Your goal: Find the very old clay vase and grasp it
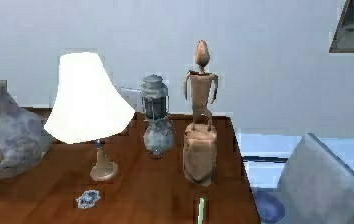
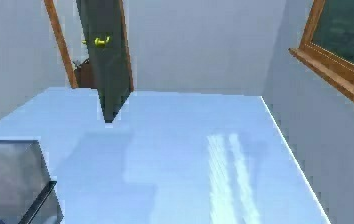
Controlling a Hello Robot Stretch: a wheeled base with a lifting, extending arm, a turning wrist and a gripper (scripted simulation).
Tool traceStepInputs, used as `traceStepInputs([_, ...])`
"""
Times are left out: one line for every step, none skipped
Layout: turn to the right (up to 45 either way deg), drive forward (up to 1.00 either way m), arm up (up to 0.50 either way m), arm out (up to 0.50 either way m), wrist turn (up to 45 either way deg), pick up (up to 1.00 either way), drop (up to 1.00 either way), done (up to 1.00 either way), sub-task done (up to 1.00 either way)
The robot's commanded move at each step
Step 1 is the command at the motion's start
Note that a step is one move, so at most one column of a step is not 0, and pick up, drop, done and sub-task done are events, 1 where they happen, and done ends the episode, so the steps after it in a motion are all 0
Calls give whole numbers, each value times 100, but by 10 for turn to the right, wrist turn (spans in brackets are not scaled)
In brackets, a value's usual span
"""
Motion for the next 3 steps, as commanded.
traceStepInputs([-450, 0, 0, 0, 0, 0, 0, 0, 0])
traceStepInputs([-450, 0, 0, 0, 0, 0, 0, 0, 0])
traceStepInputs([-390, 0, 0, 0, 0, 0, 0, 0, 0])
